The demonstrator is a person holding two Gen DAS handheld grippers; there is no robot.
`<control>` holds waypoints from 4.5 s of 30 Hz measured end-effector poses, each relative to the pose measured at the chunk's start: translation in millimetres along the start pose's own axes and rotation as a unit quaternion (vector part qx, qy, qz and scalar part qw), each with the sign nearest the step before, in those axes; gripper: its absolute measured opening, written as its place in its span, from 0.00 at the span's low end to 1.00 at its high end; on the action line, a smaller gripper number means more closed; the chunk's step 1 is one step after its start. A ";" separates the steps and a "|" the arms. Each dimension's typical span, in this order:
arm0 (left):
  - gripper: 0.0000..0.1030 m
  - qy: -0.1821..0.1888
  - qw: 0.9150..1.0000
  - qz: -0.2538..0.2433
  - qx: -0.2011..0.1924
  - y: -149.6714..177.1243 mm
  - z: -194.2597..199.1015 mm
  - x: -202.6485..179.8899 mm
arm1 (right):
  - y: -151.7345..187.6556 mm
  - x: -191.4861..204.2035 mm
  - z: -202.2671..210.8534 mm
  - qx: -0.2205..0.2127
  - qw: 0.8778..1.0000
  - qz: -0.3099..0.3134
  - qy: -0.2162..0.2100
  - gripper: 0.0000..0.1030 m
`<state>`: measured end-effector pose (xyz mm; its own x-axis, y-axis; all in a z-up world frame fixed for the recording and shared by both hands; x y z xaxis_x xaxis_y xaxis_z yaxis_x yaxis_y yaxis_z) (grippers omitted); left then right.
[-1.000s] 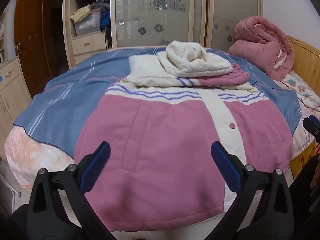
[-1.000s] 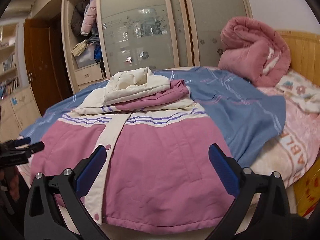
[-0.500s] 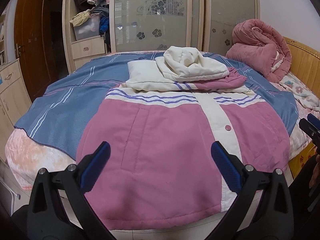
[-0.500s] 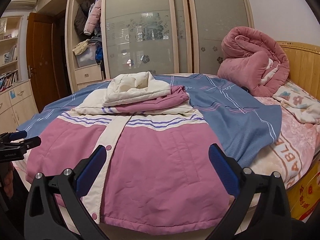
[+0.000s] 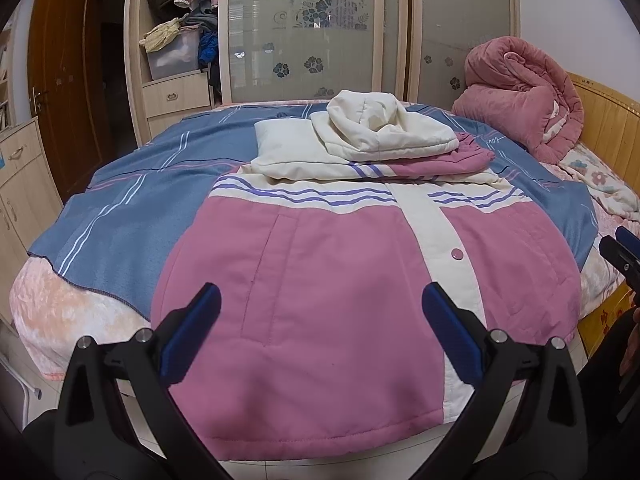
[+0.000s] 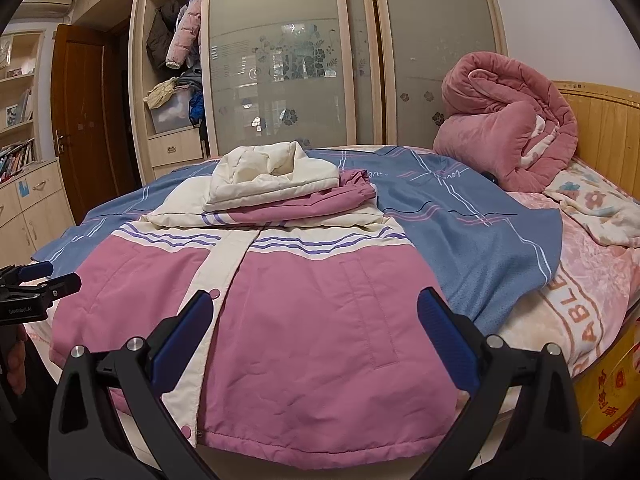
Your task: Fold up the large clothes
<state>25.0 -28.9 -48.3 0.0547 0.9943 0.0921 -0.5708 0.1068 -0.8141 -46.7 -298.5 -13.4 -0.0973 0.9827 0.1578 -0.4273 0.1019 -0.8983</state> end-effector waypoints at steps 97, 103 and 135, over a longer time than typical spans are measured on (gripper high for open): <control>0.94 0.086 0.966 -0.023 0.242 59.5 -84.0 116.4 | -6.4 -108.9 -25.6 0.121 0.836 -0.182 -0.503 0.13; 0.94 0.091 0.963 -0.024 0.251 75.2 -100.8 113.3 | -4.4 -108.0 -27.8 0.126 0.841 -0.178 -0.496 0.13; 0.09 0.320 0.937 0.097 0.103 -11.0 -40.8 100.1 | -36.1 -100.0 -37.8 0.077 0.830 -0.212 -0.510 0.12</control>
<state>70.1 69.8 -53.5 0.3752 0.8034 -0.4623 -0.7631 -0.0155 -0.6461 12.4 -394.7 -12.2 -0.5862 0.2134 0.7816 -0.7190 0.3074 -0.6233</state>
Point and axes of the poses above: each gripper's, at about its wrist camera, not at the fingertips, and z roughly against the way its jaws point, x to its left, y to its underside, the point moved 6 cm from there along -z, roughly the way its jaws point, and after that the axes turned 9 degrees about -y, right-handed, at the moved point
